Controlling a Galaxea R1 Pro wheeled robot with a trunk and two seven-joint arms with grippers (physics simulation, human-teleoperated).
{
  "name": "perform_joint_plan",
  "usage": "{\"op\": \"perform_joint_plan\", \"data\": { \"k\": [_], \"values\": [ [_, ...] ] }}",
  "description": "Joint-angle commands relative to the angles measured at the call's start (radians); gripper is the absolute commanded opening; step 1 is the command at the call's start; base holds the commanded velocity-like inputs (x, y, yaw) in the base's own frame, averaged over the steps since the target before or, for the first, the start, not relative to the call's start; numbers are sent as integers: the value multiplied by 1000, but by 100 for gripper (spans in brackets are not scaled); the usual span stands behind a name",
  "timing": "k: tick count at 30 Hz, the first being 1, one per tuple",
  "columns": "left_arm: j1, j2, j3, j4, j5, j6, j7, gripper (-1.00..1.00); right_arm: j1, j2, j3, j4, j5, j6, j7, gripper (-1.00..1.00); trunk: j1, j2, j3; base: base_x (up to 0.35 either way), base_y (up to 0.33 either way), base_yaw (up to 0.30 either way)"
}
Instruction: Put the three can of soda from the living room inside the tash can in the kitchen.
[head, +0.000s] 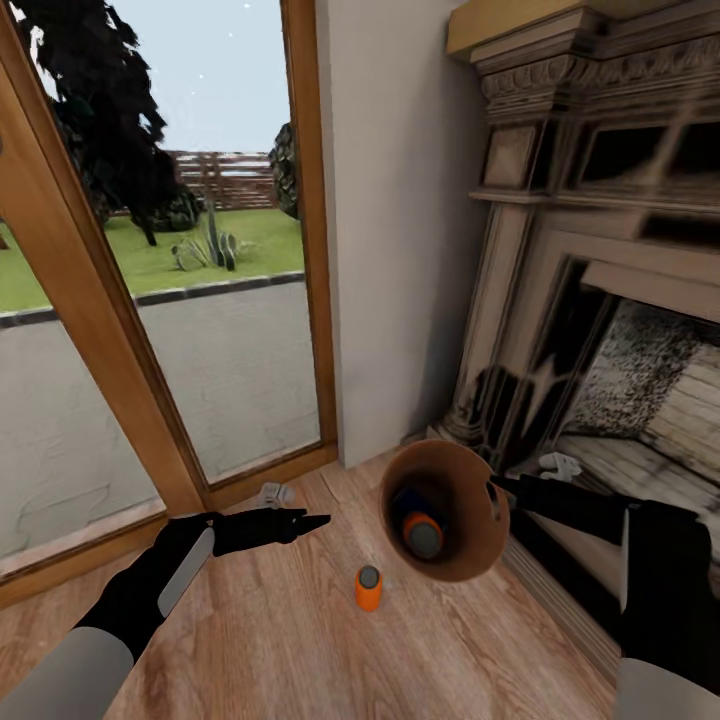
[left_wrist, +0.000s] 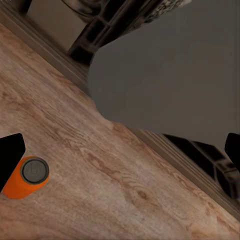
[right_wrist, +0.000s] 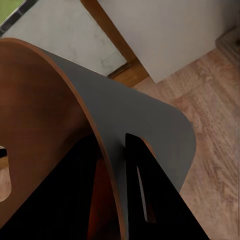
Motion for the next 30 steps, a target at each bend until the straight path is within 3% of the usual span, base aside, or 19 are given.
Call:
{"op": "perform_joint_plan", "data": {
  "k": [1, 11, 30],
  "values": [
    [0, 0, 0, 0, 0, 0, 0, 100, 0, -4, 0, 0, -20, 13, 3, -100, 0, 0, 0, 0, 0, 0],
    [0, 0, 0, 1, 0, 0, 0, 100, 0, -10, 0, -1, -21, 13, 5, -100, 0, 0, 0, 0, 0, -12],
    [0, 1, -1, -1, 0, -1, -3, 100, 0, -11, 0, -1, -21, 13, 5, -100, 0, 0, 0, 0, 0, -204]
  ]
}}
